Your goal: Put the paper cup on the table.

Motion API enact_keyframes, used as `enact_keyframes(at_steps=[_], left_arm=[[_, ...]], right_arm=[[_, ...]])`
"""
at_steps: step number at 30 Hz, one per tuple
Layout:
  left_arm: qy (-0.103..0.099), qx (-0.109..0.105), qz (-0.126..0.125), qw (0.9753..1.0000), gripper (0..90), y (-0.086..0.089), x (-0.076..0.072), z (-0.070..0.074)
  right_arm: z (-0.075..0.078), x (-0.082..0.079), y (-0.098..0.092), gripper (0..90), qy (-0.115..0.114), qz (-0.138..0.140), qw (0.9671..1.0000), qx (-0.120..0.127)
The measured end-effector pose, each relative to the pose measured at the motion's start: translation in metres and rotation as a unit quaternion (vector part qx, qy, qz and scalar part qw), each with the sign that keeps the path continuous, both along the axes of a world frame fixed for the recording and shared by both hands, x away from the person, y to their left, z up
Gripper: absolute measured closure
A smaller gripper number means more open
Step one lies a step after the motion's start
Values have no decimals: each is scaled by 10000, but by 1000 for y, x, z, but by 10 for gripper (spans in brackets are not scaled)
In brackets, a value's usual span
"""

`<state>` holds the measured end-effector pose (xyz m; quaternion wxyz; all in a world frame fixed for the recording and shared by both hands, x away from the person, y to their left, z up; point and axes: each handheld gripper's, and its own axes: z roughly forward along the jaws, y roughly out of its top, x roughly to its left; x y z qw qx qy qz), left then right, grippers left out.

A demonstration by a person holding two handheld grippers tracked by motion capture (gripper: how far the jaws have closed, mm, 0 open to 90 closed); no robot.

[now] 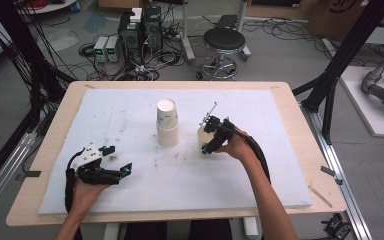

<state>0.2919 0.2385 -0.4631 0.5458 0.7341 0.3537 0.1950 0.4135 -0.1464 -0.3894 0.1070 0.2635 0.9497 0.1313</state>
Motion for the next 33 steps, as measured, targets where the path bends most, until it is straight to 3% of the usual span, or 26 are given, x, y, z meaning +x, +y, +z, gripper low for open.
enact_keyframes(at_steps=[11,21,26,33], left_arm=[[-3,1,2,10000,51,0,0,0],[-4,-18,8,10000,51,0,0,0],[-26,-36,27,10000,51,0,-1,0],[-35,-43,28,10000,51,1,-1,0]], right_arm=[[1,-15,-19,186,-172,-96,9993,319],[-6,-34,-39,187,-450,-254,9961,711],[-12,-46,-51,187,-814,-387,9904,1052],[-23,-64,-68,187,-1183,-649,9776,1616]])
